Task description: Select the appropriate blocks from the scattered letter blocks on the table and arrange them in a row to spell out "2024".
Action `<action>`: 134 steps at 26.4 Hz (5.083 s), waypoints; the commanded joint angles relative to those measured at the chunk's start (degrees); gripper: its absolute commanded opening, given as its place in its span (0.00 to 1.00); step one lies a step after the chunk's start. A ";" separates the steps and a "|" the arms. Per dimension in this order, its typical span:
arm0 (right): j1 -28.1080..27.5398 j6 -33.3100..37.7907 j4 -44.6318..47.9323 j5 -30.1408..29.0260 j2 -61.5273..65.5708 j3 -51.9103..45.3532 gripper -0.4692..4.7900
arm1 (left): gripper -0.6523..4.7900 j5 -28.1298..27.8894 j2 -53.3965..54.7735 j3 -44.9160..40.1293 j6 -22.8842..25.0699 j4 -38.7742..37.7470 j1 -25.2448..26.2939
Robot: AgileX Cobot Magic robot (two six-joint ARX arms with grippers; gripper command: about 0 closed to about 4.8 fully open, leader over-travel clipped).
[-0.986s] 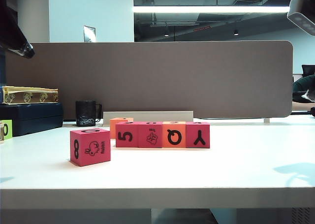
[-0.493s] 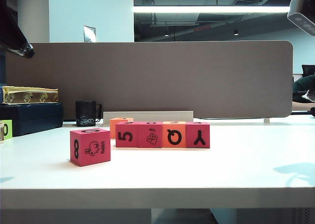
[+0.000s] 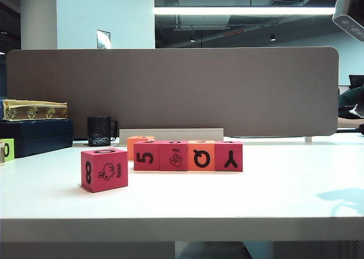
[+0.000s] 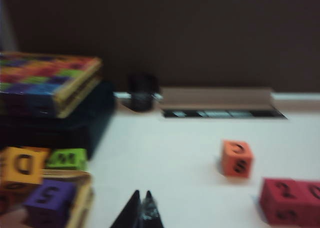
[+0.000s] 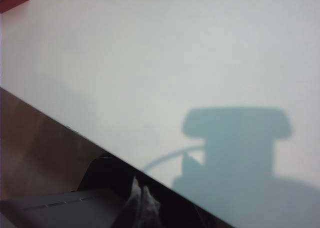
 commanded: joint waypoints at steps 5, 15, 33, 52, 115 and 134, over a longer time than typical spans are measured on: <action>0.02 0.02 0.46 -0.35 -0.07 0.20 0.08 | 0.11 1.66 -8.07 -4.20 -0.55 -5.92 9.40; 0.04 0.02 0.46 -0.39 -0.07 0.20 0.08 | 0.11 2.71 -14.71 -10.56 -0.57 -6.78 9.81; 0.04 0.02 0.48 -0.39 -0.07 0.20 0.08 | 0.11 2.47 -19.02 -16.22 -0.04 -8.33 9.81; 0.04 0.02 0.46 -0.37 -0.07 0.20 0.08 | 0.11 5.09 -18.99 -16.20 -2.03 -14.82 9.64; -7.72 6.29 40.74 22.82 -48.33 -38.29 0.08 | 0.11 5.07 -18.99 -16.20 -2.03 -14.84 9.64; -7.67 6.45 29.92 28.09 -55.98 -39.78 0.08 | 0.11 5.07 -18.99 -16.20 -2.03 -14.84 9.64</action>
